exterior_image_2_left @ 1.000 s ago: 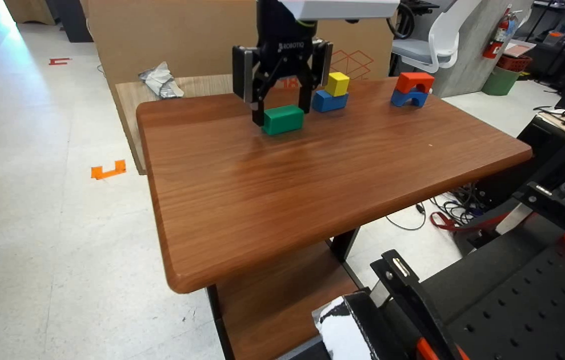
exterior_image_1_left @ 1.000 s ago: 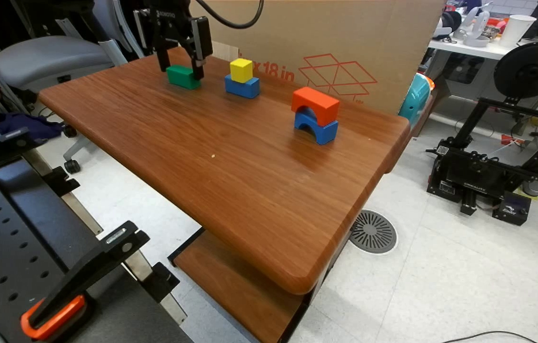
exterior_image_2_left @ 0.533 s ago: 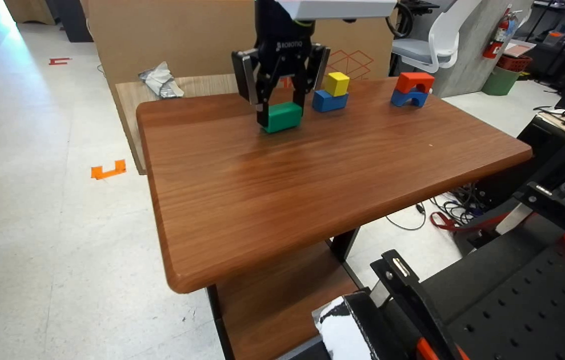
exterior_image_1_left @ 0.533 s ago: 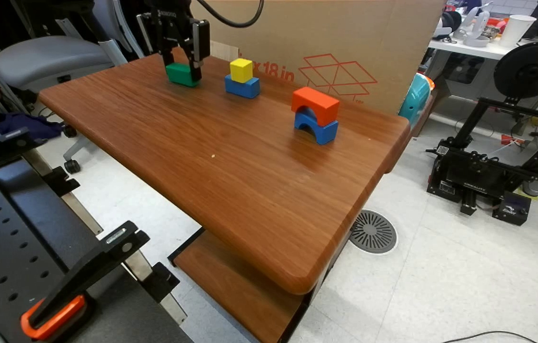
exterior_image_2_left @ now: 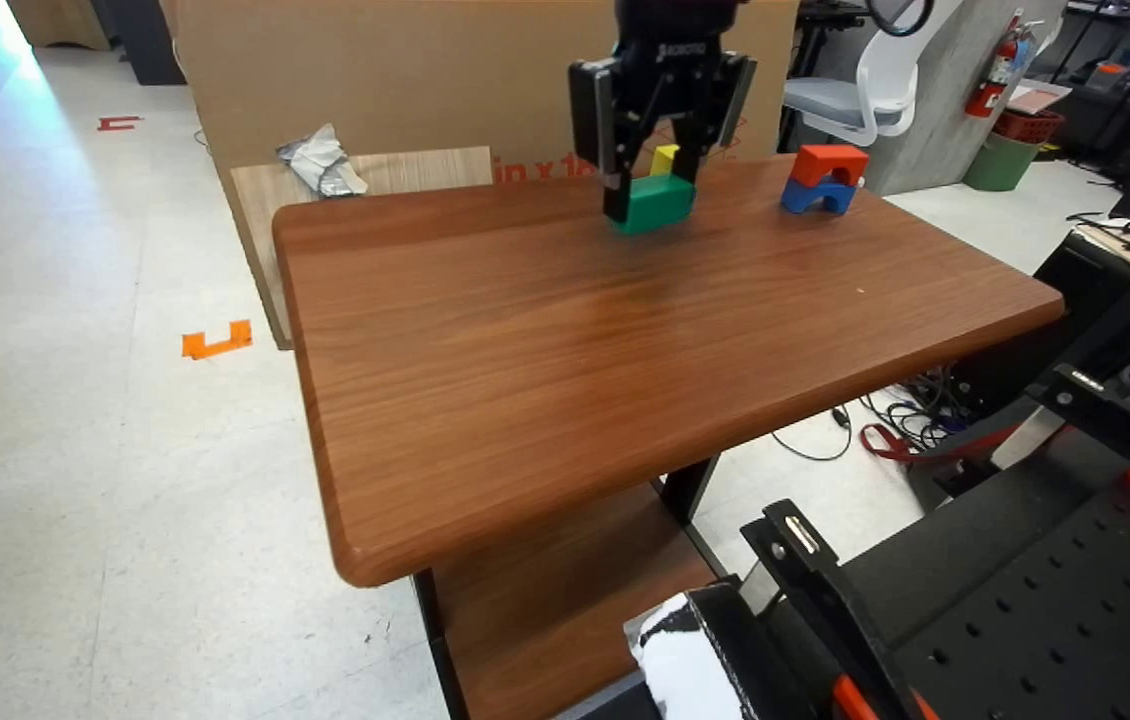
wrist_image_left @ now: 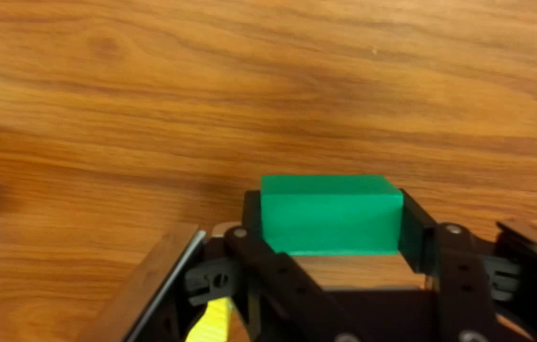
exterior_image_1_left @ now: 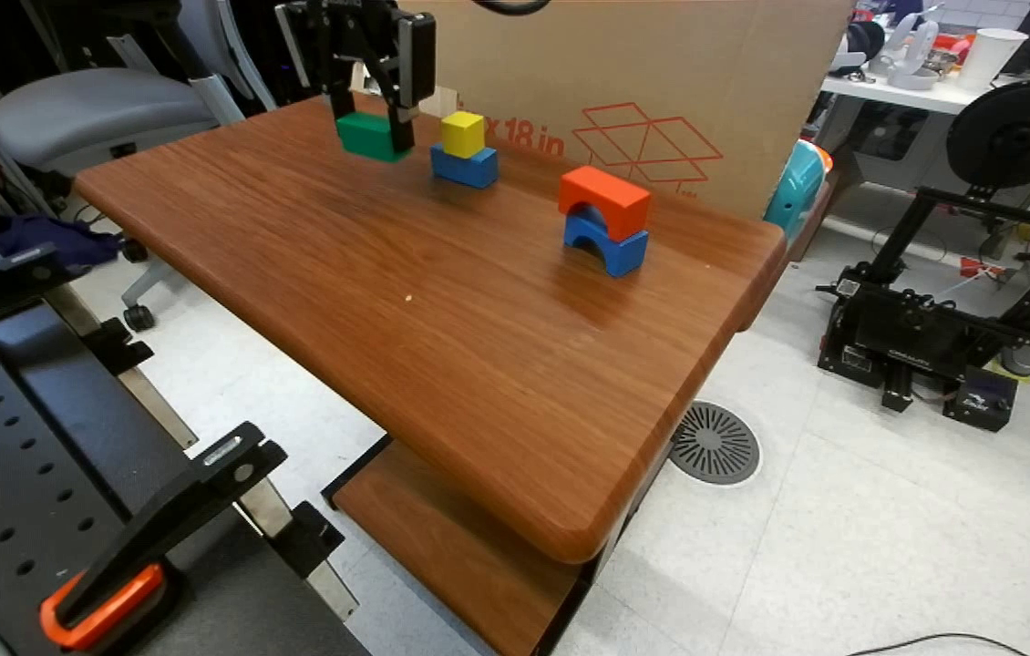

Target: Put the green block on top of the orange block

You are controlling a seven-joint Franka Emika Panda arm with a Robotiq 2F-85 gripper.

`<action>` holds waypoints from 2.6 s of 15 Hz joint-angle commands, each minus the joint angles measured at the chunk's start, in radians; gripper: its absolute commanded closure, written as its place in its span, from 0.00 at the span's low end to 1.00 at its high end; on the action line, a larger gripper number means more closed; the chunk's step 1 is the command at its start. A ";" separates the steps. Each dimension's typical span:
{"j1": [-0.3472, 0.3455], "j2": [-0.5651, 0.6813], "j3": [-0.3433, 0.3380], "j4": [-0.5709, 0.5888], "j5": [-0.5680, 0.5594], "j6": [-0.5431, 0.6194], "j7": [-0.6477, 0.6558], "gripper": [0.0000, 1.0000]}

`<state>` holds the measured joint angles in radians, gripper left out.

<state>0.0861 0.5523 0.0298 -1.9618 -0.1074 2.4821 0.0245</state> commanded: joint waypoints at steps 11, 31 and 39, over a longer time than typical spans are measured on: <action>-0.224 -0.126 -0.043 -0.006 0.148 -0.104 -0.131 0.59; -0.234 -0.007 -0.114 0.153 0.136 -0.166 -0.036 0.59; -0.227 0.043 -0.123 0.207 0.126 -0.188 -0.009 0.59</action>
<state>-0.1551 0.5625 -0.0789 -1.8100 0.0275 2.3352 -0.0115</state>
